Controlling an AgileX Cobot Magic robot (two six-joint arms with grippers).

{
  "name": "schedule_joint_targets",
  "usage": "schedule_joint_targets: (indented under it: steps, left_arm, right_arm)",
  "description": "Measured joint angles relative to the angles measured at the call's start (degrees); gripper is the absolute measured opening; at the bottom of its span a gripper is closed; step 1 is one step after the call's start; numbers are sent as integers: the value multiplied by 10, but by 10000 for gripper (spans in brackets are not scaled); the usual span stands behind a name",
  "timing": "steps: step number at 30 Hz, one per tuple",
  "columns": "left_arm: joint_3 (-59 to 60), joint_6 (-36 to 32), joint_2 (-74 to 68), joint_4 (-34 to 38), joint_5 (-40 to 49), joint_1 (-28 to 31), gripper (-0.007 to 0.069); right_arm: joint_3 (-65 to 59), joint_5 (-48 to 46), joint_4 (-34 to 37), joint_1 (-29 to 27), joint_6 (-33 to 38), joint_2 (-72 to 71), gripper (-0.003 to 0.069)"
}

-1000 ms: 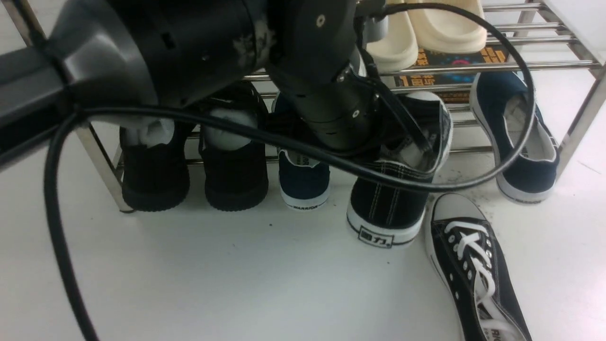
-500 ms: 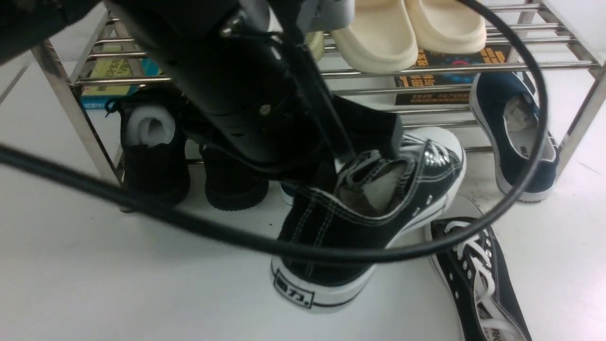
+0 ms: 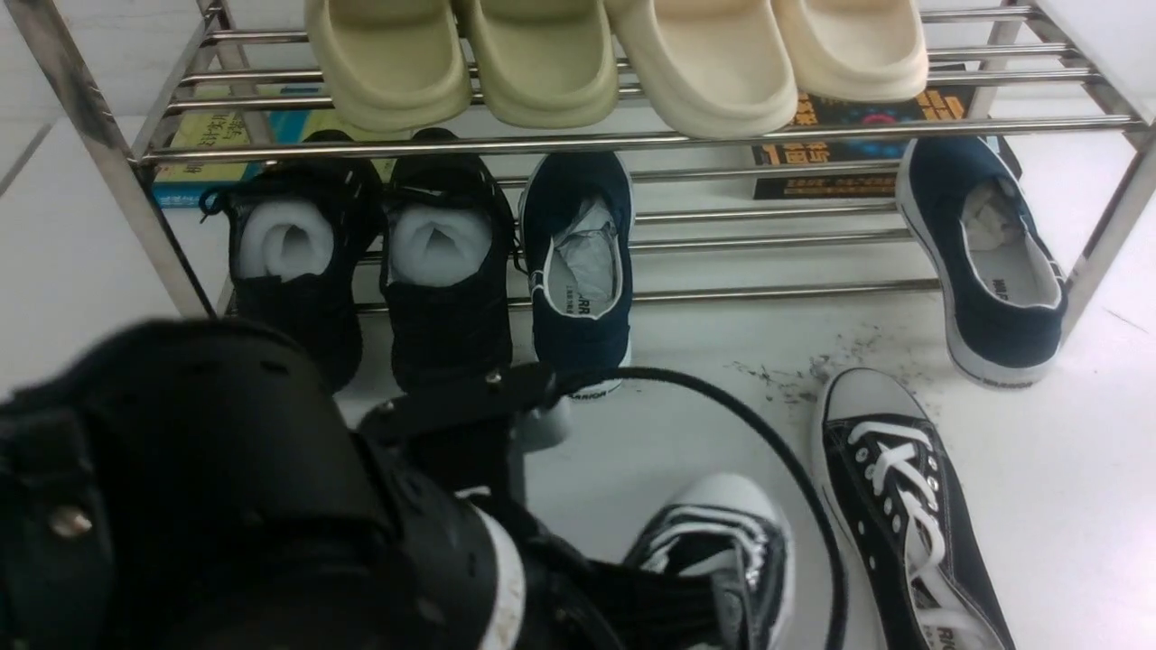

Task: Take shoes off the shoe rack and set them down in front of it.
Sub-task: Use your left arm to remove the clamped shoe from the shoe rack and put it down

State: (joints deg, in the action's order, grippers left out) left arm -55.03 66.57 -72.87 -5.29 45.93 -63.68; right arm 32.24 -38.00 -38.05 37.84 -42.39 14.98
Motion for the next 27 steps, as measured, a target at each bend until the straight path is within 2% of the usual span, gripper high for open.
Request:
schedule_joint_targets:
  steps: [3, 6, 16, 18, 19, 22, 27]
  left_arm:
    - [9, 74, -42, -58, -72, -15, 11]
    - [9, 109, -70, -88, -92, -16, 11]
    - [10, 295, -178, -222, -187, -24, 11]
    - [10, 334, -187, -272, -189, -24, 11]
    - [10, 338, -188, -272, -188, -24, 11]
    - [10, 421, -199, -386, -158, -22, 11]
    - [10, 453, -201, -433, -148, -18, 11]
  right_arm:
    - [0, 0, -1, 0, 0, 0, 91]
    - [0, 0, -1, 0, 0, 0, 92]
    - [0, 0, -3, 0, 0, 0, 99]
    - [0, 0, -3, 0, 0, 0, 99]
    - [0, 0, -3, 0, 0, 0, 99]
    - [0, 0, -3, 0, 0, 0, 99]
    - [0, 0, -3, 0, 0, 0, 101]
